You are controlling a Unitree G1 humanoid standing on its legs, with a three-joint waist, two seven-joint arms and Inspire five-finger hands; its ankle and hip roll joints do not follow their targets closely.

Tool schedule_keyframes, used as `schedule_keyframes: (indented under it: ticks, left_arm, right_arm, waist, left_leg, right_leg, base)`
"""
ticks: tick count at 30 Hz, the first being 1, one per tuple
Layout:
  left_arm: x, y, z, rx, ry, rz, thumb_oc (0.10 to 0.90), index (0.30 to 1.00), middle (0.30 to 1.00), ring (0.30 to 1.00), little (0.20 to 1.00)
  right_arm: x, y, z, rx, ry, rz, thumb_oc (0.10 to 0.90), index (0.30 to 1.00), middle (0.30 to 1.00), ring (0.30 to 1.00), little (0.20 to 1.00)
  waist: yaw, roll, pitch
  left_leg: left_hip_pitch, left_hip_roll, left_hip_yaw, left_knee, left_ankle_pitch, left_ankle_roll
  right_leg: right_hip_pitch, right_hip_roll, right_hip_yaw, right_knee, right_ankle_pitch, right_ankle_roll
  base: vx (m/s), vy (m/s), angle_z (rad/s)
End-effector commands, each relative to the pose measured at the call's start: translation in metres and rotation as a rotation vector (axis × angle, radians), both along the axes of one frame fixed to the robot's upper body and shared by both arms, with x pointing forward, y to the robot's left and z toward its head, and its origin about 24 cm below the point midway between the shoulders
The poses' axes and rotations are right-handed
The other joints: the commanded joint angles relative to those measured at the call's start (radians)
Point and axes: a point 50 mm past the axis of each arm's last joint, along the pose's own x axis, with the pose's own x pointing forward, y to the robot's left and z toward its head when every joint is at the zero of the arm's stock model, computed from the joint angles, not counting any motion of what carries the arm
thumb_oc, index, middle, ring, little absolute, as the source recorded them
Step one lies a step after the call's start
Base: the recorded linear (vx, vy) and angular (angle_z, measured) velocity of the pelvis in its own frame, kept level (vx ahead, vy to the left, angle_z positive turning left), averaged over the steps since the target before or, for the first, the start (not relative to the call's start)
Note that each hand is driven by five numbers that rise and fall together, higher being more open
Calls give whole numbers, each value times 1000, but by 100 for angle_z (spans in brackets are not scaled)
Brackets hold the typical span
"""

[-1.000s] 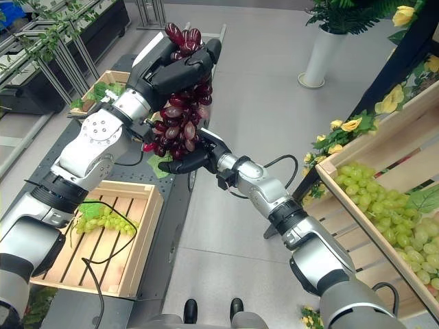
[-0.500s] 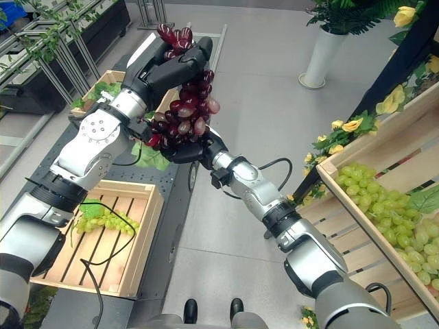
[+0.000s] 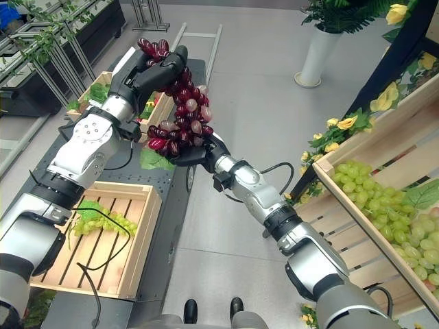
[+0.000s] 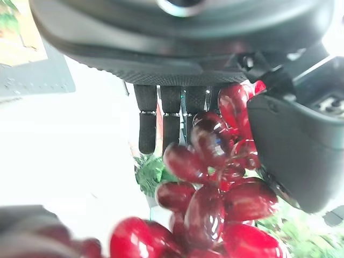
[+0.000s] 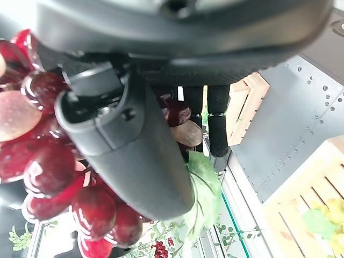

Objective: Pick up the fruits from the basket on one side to the basket on the other side

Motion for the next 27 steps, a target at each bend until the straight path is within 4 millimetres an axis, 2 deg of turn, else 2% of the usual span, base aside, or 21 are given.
schedule_keyframes:
  ticks: [1, 8, 26, 27]
  left_arm:
    - [6, 22, 7, -77, -61, 87, 800, 900, 900, 900, 900]
    - [6, 25, -3, -65, -4, 51, 800, 900, 900, 900, 900]
    - [5, 28, -10, -72, 17, 32, 800, 900, 900, 900, 900]
    - [4, 31, -17, -69, 21, 48, 800, 900, 900, 900, 900]
  right_arm:
    - [7, -21, 39, 310, -165, -123, 400, 300, 300, 300, 300]
    - [9, -29, 37, 290, -163, -150, 400, 300, 300, 300, 300]
    - [10, -38, 31, 231, -168, -178, 400, 300, 300, 300, 300]
    - [9, -42, 25, 222, -160, -189, 400, 300, 300, 300, 300]
  waist:
    - [10, 16, -223]
    - [8, 14, -221]
    - [6, 16, -214]
    - [5, 15, -213]
  left_leg:
    - [-40, -22, -18, 1, -78, -39]
    - [-38, -21, -14, 1, -79, -39]
    - [-34, -21, -11, 1, -83, -39]
    - [-34, -20, -11, 1, -84, -39]
  right_leg:
    - [-8, 23, -24, 2, -24, -17]
    - [-8, 23, -22, 2, -23, -16]
    - [-6, 22, -19, 2, -24, -15]
    - [-6, 22, -19, 2, -23, -14]
  base:
    - [0, 0, 0]
    - [0, 0, 0]
    - [0, 0, 0]
    - [0, 0, 0]
